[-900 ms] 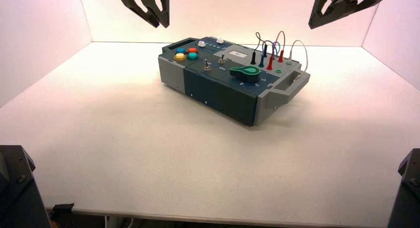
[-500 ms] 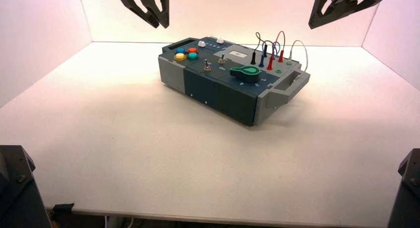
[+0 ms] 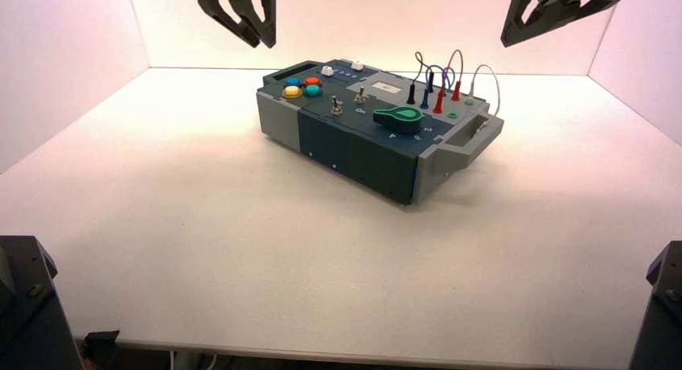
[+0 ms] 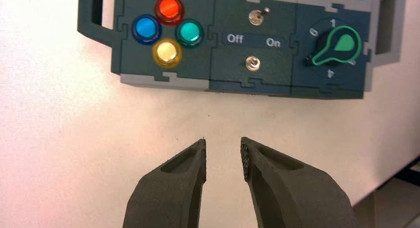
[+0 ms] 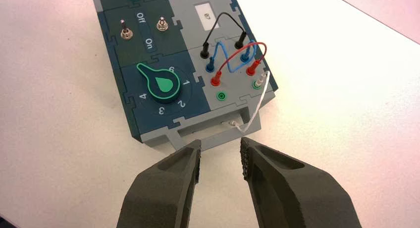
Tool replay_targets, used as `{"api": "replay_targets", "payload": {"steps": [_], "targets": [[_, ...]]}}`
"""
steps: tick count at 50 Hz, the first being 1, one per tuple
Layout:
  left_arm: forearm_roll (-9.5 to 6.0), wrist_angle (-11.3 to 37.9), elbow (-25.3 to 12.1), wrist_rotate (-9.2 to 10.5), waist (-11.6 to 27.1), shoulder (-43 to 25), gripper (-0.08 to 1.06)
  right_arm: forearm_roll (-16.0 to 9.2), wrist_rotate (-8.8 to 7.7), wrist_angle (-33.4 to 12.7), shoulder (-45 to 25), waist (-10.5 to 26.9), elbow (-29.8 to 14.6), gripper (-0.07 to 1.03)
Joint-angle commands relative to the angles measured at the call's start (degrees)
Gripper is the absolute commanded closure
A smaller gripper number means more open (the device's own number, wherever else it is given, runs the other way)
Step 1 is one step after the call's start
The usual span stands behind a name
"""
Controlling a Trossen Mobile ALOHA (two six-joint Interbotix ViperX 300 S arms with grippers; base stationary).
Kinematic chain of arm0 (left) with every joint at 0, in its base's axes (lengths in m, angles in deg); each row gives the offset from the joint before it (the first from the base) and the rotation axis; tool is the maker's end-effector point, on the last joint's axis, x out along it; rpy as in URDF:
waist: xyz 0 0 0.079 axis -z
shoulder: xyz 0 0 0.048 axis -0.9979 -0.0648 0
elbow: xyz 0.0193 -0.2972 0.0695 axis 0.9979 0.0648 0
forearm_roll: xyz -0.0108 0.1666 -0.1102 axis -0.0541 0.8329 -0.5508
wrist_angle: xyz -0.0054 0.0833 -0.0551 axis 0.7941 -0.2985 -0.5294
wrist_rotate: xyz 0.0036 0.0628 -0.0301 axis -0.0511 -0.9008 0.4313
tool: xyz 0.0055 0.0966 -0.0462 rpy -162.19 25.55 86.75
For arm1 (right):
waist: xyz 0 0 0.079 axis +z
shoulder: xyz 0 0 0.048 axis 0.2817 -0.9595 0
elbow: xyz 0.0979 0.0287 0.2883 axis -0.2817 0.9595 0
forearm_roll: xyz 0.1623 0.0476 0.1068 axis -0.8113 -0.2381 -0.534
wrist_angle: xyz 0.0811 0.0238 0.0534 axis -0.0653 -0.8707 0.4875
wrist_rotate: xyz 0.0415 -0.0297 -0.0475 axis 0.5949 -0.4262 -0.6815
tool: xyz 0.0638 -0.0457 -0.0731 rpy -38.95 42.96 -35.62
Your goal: Push the blue button with the left gripper.
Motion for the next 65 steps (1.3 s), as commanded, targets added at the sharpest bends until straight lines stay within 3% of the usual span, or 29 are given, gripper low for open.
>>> {"api": "replay_targets", "payload": {"steps": [1, 15, 21, 26, 33, 46, 65], "targets": [[0.09, 0.0, -4.75, -0.26, -2.37, -1.58, 0.61, -0.09, -0.09, 0.18, 0.18, 0.7, -1.41, 0.52], [0.35, 10.11, -21.62, -0.44, -4.83, -10.99, 0.8, 0.09, -0.09, 0.44, -0.7, 0.7, -1.49, 0.52], [0.35, 16.52, -30.32, -0.53, -5.36, -17.31, 1.01, 0.09, -0.09, 0.44, -0.79, 0.7, -1.67, 0.52], [0.35, 21.36, -36.3, -0.35, -5.36, -22.15, 1.01, 0.18, -0.09, 0.35, -0.79, 0.7, -1.67, 0.52], [0.44, 25.93, -41.75, 0.0, -5.36, -27.51, 1.01, 0.18, -0.09, 0.26, -0.62, 0.7, -1.76, 0.52], [3.6, 26.72, -45.09, 0.26, -5.36, -34.72, 1.01, 0.26, -0.09, 0.18, -0.62, 0.7, -1.58, 0.52], [3.87, 26.63, -45.88, 0.26, -5.27, -37.0, 1.01, 0.53, -0.09, 0.18, -0.62, 0.7, -1.67, 0.52]]}}
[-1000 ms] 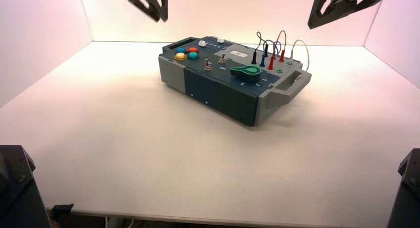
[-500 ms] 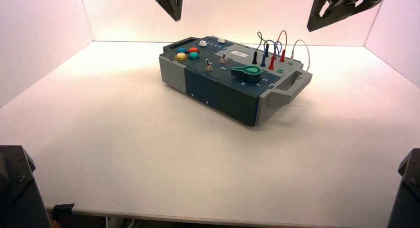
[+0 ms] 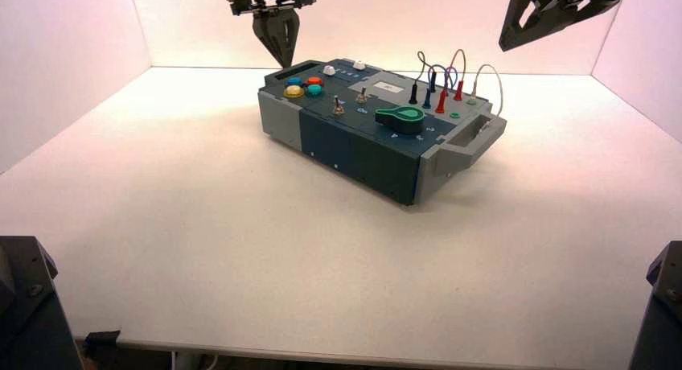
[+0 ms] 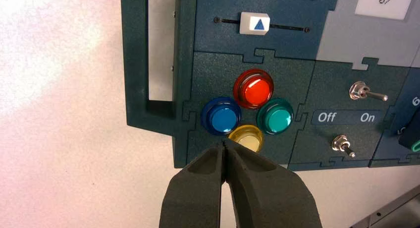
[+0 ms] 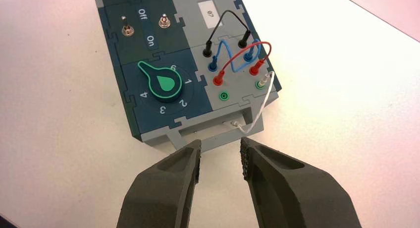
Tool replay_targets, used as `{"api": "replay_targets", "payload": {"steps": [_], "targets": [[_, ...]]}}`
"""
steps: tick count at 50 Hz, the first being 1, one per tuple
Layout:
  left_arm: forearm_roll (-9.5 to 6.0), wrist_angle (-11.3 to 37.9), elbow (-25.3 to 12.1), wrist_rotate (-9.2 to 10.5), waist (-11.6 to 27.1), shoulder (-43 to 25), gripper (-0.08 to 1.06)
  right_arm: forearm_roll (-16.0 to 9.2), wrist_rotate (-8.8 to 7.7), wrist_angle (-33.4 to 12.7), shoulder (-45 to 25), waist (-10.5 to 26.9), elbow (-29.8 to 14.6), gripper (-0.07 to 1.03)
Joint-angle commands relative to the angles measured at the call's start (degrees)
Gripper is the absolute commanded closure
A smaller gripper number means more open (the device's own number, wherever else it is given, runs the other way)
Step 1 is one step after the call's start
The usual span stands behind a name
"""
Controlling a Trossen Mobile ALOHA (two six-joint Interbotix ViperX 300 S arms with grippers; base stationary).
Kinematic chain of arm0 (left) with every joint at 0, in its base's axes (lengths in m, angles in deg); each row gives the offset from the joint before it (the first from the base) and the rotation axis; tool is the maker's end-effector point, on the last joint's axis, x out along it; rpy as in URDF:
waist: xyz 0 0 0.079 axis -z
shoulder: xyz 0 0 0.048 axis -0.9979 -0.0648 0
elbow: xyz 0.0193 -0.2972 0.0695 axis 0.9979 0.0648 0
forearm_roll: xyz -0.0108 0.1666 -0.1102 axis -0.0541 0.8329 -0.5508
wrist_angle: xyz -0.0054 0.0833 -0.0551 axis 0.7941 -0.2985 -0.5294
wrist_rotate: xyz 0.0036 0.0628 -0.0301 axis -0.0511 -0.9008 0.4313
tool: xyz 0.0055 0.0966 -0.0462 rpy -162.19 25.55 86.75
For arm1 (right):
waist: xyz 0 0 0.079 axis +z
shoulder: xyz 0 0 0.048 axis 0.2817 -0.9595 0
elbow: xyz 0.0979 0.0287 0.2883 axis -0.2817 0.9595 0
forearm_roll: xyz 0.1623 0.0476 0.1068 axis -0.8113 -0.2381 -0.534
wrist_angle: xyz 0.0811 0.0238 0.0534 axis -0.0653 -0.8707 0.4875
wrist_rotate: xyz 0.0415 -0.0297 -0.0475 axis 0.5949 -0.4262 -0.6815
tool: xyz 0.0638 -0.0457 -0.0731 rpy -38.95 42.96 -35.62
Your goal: Push the blue button with the left gripper.
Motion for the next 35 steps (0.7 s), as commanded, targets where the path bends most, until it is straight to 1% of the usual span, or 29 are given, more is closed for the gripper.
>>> {"api": "replay_targets", "payload": {"steps": [1, 23, 35], "targets": [[0.0, 0.0, -1.49, 0.0, -0.09, 0.97, 1.01, 0.18, -0.09, 0.26, 0.18, 0.44, -1.76, 0.52], [0.0, 0.35, -1.76, -0.18, 1.23, -0.44, 1.01, 0.18, -0.09, 0.26, 0.18, 0.53, -1.76, 0.52], [0.0, 0.44, -1.76, -0.09, 1.32, -2.11, 1.01, 0.18, -0.09, 0.26, 0.18, 0.53, -1.67, 0.52]]}}
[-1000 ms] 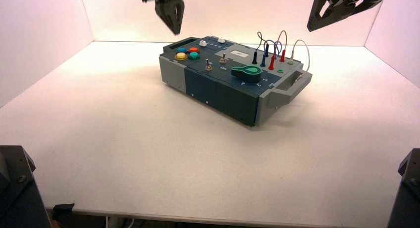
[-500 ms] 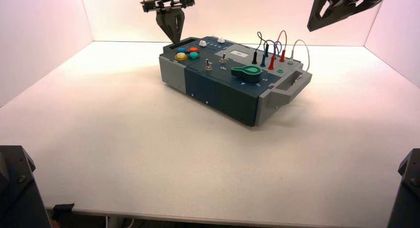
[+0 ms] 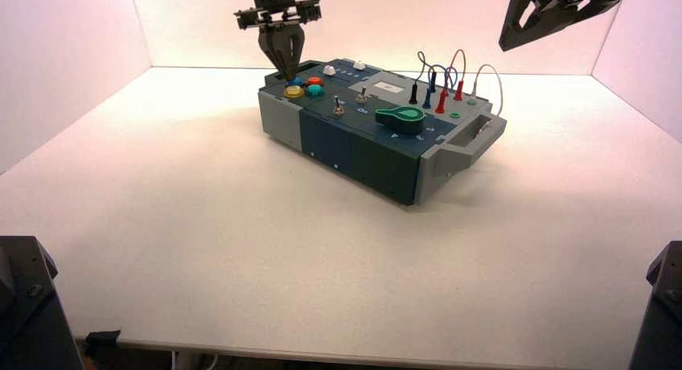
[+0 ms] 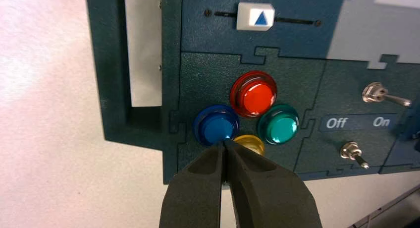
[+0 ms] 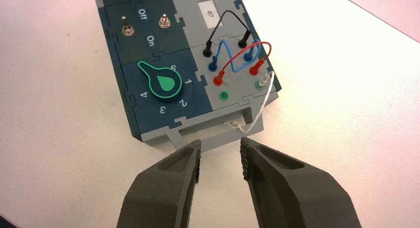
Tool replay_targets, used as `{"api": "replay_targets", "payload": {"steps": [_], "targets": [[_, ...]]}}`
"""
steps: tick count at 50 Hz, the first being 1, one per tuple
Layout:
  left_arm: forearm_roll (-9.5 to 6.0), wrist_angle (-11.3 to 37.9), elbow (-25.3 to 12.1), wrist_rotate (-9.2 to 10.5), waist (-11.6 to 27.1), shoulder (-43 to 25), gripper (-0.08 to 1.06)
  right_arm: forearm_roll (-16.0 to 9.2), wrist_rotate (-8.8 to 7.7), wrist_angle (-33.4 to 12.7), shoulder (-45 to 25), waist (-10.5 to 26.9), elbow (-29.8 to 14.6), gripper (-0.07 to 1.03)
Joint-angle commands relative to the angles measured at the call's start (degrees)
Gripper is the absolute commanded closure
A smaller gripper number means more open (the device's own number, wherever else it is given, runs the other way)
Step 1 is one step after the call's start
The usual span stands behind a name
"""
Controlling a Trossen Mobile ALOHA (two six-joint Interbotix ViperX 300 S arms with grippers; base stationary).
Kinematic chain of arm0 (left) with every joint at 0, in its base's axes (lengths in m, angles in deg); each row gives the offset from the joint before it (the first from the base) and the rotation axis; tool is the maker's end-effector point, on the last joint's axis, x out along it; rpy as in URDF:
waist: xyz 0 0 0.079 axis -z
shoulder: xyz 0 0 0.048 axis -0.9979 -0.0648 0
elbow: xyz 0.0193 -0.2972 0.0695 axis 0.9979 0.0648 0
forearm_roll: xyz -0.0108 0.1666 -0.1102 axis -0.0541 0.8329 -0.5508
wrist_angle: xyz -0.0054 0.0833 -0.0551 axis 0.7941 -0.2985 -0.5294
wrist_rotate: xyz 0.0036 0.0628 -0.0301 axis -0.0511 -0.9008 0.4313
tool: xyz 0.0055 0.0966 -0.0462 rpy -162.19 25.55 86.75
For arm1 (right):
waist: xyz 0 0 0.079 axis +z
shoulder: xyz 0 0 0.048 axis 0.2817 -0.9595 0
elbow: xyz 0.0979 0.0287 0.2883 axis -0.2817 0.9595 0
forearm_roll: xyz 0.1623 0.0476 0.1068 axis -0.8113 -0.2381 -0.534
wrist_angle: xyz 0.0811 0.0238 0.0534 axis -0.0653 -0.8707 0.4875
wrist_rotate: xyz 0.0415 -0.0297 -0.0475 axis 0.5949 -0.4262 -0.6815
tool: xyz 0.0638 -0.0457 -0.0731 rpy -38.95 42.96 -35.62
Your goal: Push the blue button with the left gripper.
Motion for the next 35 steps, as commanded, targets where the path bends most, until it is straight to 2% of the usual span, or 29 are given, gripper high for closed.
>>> {"api": "replay_targets", "payload": {"steps": [1, 21, 35], "targets": [[0.26, -0.09, -1.32, -0.18, 0.35, 0.97, 1.01, 0.18, -0.09, 0.26, 0.26, 0.44, -1.67, 0.52], [0.26, -0.09, -1.49, -0.09, 0.35, 2.02, 1.01, 0.18, -0.09, 0.26, 0.26, 0.44, -1.76, 0.52], [0.0, -0.44, -0.53, -0.09, 0.35, 10.9, 1.01, 0.35, -0.09, 0.26, 0.44, 0.44, -1.85, 0.52]]}}
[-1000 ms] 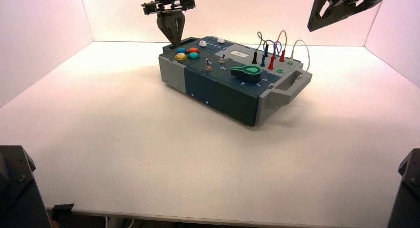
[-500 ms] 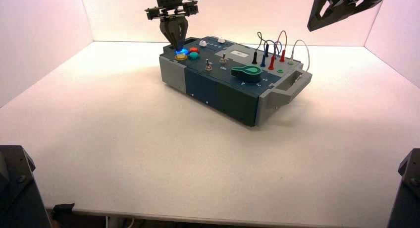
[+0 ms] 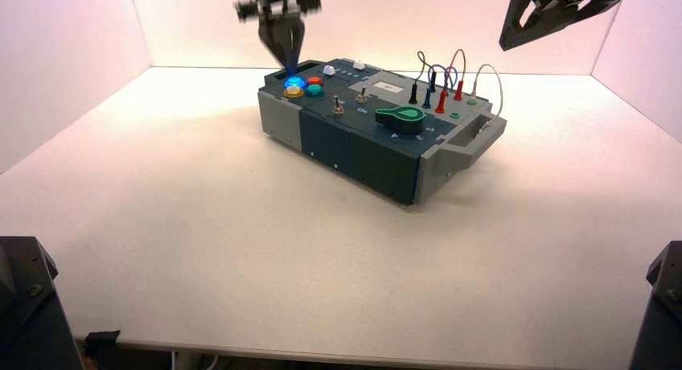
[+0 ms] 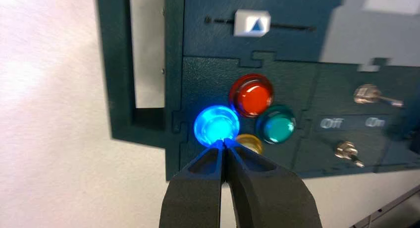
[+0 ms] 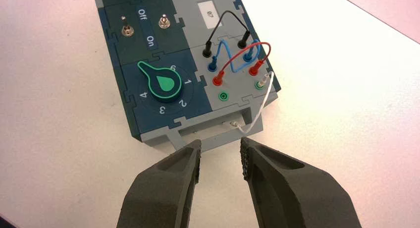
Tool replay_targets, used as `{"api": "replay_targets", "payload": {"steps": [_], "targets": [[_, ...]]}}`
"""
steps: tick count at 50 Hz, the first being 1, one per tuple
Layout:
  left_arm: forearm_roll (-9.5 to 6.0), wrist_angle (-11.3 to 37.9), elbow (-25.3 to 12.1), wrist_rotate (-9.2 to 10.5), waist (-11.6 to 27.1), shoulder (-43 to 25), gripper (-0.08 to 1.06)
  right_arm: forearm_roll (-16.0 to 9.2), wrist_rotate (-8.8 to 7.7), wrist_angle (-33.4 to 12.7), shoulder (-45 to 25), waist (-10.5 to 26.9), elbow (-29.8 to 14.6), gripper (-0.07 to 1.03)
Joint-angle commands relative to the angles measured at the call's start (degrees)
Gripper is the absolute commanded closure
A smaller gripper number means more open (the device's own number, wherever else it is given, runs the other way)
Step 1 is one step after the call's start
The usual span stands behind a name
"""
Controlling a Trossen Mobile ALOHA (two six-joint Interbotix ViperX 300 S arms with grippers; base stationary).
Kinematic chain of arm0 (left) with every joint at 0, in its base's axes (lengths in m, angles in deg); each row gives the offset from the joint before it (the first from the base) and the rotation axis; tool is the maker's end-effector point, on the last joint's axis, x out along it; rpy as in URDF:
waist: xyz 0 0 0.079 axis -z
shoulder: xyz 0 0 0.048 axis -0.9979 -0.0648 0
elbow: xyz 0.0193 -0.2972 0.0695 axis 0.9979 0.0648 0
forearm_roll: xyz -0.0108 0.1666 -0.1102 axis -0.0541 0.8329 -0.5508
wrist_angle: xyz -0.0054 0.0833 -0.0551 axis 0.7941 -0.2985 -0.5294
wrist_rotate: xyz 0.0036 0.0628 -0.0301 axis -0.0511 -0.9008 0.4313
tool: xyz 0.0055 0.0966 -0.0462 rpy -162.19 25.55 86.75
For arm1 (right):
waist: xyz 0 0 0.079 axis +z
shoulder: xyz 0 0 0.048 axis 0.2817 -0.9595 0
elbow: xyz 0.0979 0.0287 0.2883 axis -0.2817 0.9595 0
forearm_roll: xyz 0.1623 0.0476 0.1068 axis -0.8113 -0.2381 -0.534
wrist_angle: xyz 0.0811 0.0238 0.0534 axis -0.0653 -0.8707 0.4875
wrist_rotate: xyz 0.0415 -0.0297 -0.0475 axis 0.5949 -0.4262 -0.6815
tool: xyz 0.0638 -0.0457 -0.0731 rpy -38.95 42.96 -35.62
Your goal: Push the blue button with the left gripper.
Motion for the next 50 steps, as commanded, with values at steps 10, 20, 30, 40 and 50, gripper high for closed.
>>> {"api": "replay_targets", "payload": {"steps": [10, 20, 30, 40, 50], "targets": [[-1.93, -5.62, 7.65, -0.09, 0.53, 19.16, 1.01, 0.26, -0.09, 0.26, 0.53, 0.44, -1.85, 0.52], [-2.72, -14.15, 20.48, -0.09, 1.85, 31.03, 0.99, 0.26, -0.09, 0.18, 0.79, 0.44, -1.85, 0.52], [-4.13, -21.53, 32.61, 1.14, 3.69, 41.66, 0.59, 0.26, -0.09, 0.09, 1.14, 0.44, -1.76, 0.52], [-4.04, -23.99, 41.75, 1.23, 4.04, 47.2, 0.44, 0.35, -0.09, 0.18, 1.14, 0.44, -1.49, 0.52], [-3.87, -28.92, 48.34, 0.79, 4.04, 47.81, 0.42, 0.35, -0.09, 0.18, 1.14, 0.44, -1.23, 0.52]]}}
